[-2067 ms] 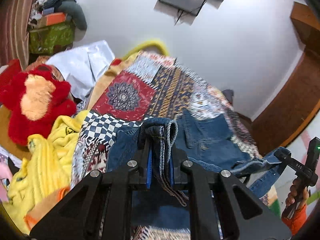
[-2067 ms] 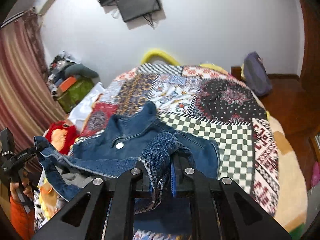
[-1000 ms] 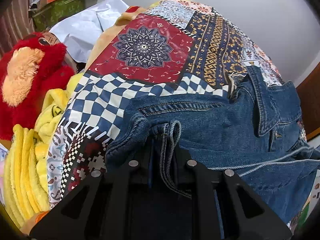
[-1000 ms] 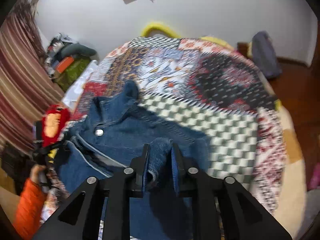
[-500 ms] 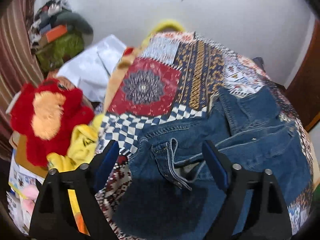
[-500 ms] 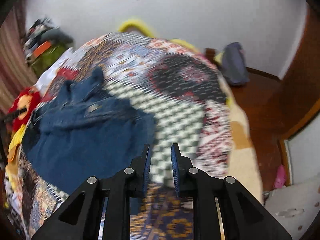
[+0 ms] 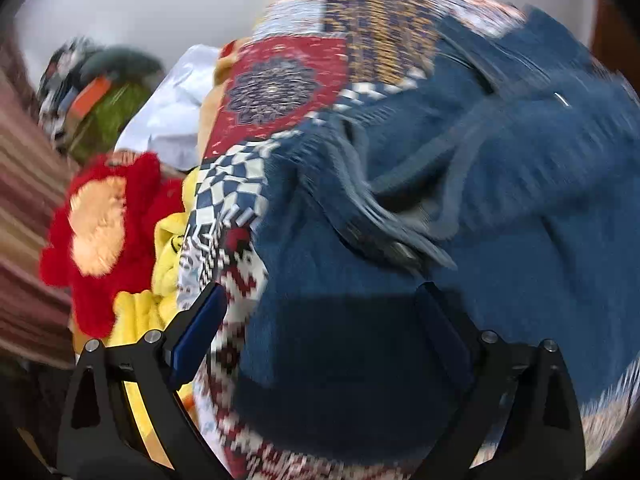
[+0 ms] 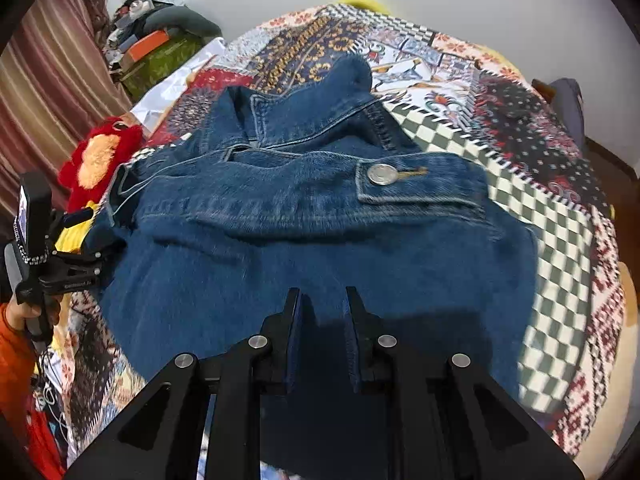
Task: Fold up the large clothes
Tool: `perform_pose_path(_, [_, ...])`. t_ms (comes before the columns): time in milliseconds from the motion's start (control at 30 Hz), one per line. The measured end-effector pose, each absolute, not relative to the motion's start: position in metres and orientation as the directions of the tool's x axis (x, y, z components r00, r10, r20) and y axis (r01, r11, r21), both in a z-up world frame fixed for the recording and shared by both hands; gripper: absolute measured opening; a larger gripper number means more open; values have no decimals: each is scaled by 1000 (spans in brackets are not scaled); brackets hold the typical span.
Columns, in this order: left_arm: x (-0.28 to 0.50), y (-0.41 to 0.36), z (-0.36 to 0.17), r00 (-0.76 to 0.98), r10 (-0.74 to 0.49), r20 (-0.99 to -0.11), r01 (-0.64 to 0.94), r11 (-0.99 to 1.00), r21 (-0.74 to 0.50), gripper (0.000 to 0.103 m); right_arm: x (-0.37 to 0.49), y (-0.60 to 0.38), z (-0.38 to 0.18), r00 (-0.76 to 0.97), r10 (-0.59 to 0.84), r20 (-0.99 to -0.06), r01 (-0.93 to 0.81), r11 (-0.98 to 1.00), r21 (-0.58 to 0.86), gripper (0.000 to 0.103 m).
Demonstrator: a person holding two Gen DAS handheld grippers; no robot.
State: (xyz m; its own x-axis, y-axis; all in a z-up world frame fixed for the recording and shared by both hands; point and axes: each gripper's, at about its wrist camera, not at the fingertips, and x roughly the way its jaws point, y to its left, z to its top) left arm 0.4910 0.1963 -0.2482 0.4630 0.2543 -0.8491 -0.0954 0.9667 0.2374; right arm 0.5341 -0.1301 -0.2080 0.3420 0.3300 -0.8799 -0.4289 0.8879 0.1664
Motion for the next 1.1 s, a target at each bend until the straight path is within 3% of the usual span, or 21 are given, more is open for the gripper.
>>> perform_pose_path(200, [539, 232, -243, 475, 272, -837, -246, 954, 170, 98, 578, -125, -216, 369, 334, -867, -375, 908, 190, 15])
perform_pose_path(367, [552, 261, -251, 457, 180, -871, -329, 944, 22, 103, 597, -141, -217, 420, 365, -831, -309, 918, 247, 15])
perform_pose_path(500, [534, 262, -239, 472, 222, -853, -350, 935, 50, 103, 590, -149, -211, 463, 294, -836, -268, 946, 185, 15])
perform_pose_path(567, [526, 264, -228, 469, 263, -844, -347, 933, 98, 103, 584, -150, -207, 473, 211, -855, -256, 962, 96, 15])
perform_pose_path(700, [505, 269, -208, 488, 324, -811, -314, 932, 183, 103, 556, -145, -188, 451, 282, -847, -347, 930, 125, 15])
perform_pose_path(867, [470, 257, -189, 548, 210, -809, -239, 967, 89, 103, 516, -116, -168, 459, 332, -824, -458, 883, 100, 15])
perform_pose_path(1100, [443, 206, -181, 608, 64, -791, -117, 993, -9, 103, 485, -63, -171, 360, 465, -809, -533, 814, 232, 15])
